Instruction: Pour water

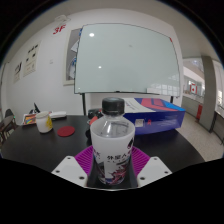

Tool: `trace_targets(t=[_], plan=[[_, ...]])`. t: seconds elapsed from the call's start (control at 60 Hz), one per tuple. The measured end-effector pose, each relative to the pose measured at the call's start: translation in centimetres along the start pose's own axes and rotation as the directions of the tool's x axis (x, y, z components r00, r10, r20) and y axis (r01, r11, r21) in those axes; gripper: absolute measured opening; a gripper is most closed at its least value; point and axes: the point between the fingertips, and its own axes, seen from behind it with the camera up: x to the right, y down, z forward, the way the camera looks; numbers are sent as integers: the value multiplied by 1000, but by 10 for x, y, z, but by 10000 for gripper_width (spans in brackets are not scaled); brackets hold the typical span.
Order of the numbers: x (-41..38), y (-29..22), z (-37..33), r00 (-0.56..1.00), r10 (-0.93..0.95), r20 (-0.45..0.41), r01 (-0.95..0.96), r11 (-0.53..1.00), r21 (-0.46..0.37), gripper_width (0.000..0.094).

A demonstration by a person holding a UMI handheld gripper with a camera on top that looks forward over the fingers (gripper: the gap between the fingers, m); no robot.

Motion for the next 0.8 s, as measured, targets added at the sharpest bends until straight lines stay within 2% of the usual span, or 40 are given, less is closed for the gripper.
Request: trace_targets(t=[0.15, 0.367, 0.483, 0.617, 0.7, 0.8], plan=[[0, -1, -1, 1000, -10, -6, 10, 1000, 9, 390], [1, -17, -4, 995, -64, -73, 65, 998, 13, 388], [12, -66, -3, 971, -168, -169, 177, 984, 38, 388], [17, -149, 4, 876, -350, -332, 387, 921, 50, 390], [2, -203, 12, 754, -484, -444, 550, 835, 24, 389], [-33, -262, 30, 537, -660, -525, 760, 649, -38, 388]])
